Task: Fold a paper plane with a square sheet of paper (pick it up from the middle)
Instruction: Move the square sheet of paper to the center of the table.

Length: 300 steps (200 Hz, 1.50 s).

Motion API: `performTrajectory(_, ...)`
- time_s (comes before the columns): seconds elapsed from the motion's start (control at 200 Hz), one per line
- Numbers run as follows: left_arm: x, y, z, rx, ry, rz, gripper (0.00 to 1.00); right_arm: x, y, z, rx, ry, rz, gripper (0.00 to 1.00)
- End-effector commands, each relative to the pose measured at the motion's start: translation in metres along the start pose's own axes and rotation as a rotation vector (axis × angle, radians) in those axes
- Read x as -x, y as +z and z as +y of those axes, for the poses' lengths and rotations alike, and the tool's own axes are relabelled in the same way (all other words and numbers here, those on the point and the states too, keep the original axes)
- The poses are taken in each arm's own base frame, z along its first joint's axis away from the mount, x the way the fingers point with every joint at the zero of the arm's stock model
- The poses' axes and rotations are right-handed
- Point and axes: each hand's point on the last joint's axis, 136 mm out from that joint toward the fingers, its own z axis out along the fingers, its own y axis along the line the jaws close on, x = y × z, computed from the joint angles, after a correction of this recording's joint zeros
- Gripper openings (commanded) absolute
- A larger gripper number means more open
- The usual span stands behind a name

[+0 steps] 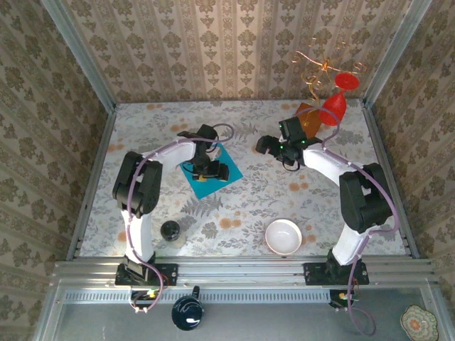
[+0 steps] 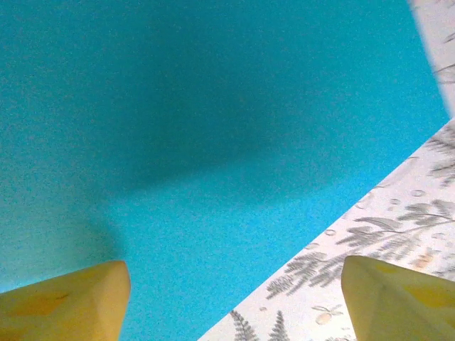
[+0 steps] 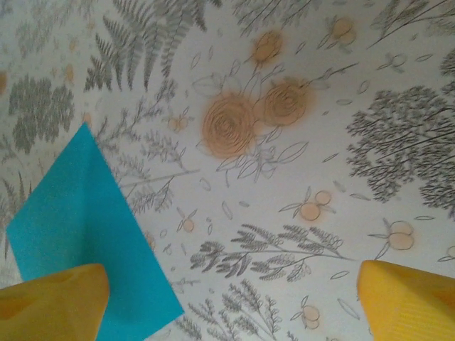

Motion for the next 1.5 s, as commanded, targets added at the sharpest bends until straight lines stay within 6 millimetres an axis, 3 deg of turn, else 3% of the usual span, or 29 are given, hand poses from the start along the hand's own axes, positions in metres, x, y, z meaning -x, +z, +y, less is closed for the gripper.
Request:
performTrajectory(0.0, 0.024, -0.061, -0.001, -0.061, -0.072, -0.188, 0.82, -0.015, 0.012, 0.038, 0.078, -0.101, 0.107, 0.84)
performTrajectory(0.09, 0.036, -0.088, 0.028, -0.09, -0.199, -0.308, 0.82, -0.029, 0.028, 0.068, 0.11, -0.17, 0.157, 0.76)
performTrajectory(0.21, 0.03, -0.103, 0.066, -0.084, -0.35, -0.394, 0.83, -0.043, 0.05, 0.103, 0.123, -0.231, 0.201, 0.68)
performTrajectory(0.35, 0.015, -0.114, 0.096, -0.072, -0.451, -0.453, 0.85, -0.054, 0.075, 0.128, 0.128, -0.254, 0.241, 0.65)
performTrajectory(0.485, 0.005, -0.117, 0.107, -0.071, -0.479, -0.477, 0.88, -0.068, 0.095, 0.133, 0.094, -0.266, 0.298, 0.65)
performTrajectory(0.645, 0.003, -0.113, 0.101, -0.119, -0.458, -0.474, 0.93, -0.08, 0.11, 0.122, 0.015, -0.264, 0.357, 0.66)
performTrajectory(0.85, 0.009, -0.105, 0.095, -0.149, -0.445, -0.455, 0.97, -0.086, 0.114, 0.089, -0.127, -0.255, 0.381, 0.66)
performTrajectory(0.995, 0.013, -0.097, 0.085, -0.156, -0.422, -0.428, 1.0, -0.103, 0.108, 0.046, -0.247, -0.179, 0.414, 0.66)
performTrajectory(1.18, 0.016, -0.078, 0.059, -0.173, -0.365, -0.355, 0.97, -0.119, 0.078, -0.006, -0.335, -0.012, 0.397, 0.65)
performTrajectory(1.3, 0.017, -0.06, 0.028, -0.214, -0.318, -0.298, 0.93, -0.12, 0.06, -0.003, -0.245, 0.077, 0.366, 0.65)
performTrajectory(1.405, 0.017, -0.047, -0.002, -0.252, -0.281, -0.256, 0.9, -0.091, 0.041, 0.033, -0.011, 0.119, 0.28, 0.65)
performTrajectory(1.465, 0.019, -0.043, -0.013, -0.266, -0.278, -0.251, 0.89, -0.075, 0.027, 0.042, 0.064, 0.141, 0.227, 0.65)
performTrajectory(1.495, 0.016, -0.039, -0.029, -0.277, -0.252, -0.24, 0.89, -0.07, 0.021, 0.042, 0.078, 0.14, 0.214, 0.65)
